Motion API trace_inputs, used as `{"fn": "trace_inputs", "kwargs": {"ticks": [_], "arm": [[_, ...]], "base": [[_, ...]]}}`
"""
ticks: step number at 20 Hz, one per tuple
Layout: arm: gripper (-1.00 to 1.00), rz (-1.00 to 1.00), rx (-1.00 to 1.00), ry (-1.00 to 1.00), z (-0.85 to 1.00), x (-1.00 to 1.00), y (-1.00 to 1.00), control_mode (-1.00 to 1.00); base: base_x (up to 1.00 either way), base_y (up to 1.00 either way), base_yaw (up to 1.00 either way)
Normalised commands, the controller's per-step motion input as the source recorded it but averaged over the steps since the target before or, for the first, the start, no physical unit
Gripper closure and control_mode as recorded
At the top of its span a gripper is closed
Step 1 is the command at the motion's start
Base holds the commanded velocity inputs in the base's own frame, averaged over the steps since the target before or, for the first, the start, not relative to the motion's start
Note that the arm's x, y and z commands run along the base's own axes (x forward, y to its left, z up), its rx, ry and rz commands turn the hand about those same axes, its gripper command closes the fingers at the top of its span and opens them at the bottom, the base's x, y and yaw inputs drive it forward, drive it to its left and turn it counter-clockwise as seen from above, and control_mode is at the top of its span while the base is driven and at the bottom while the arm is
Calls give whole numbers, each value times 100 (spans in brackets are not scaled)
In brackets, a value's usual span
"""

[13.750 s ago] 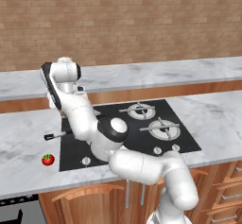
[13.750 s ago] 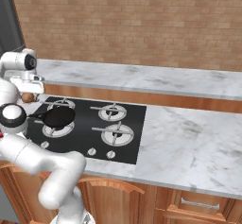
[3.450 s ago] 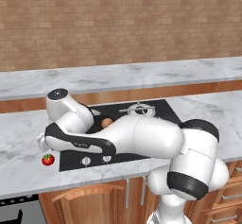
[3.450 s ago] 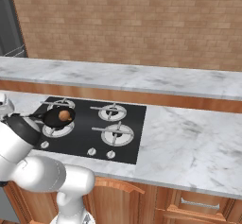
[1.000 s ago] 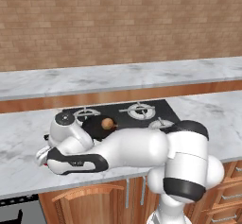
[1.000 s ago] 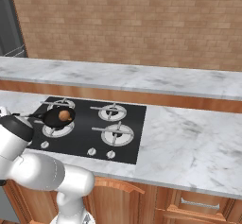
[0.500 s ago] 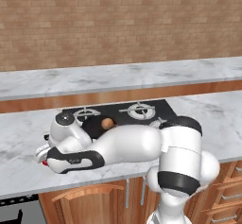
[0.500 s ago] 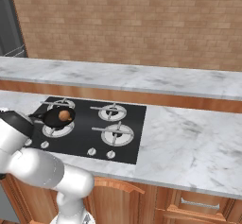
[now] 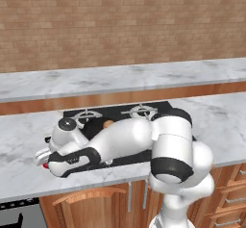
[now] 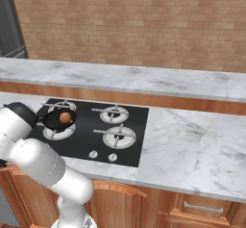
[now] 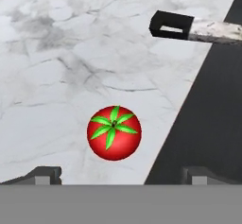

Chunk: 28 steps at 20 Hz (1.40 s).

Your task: Place the pan on the front left burner on the stove. Then place the tomato and the onion in the pan and turn on the front left burner.

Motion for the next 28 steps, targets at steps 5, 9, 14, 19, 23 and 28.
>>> {"fn": "trace_inputs", "kwargs": {"ticks": [5, 9, 14, 19, 23, 28], "arm": [[-100, -3, 1, 3, -12, 16, 20, -100], [-100, -3, 0, 4, -11, 5, 20, -100], [100, -5, 0, 7, -16, 0, 21, -100], [100, -6, 0, 8, -13, 0, 14, -100], [100, -5, 0, 3, -3, 0, 3, -100], [100, -7, 0, 1, 8, -5, 2, -100]], "base": [[0, 0, 0], [0, 0, 0], [0, 0, 0], [0, 0, 0], [0, 0, 0], [0, 0, 0]]}}
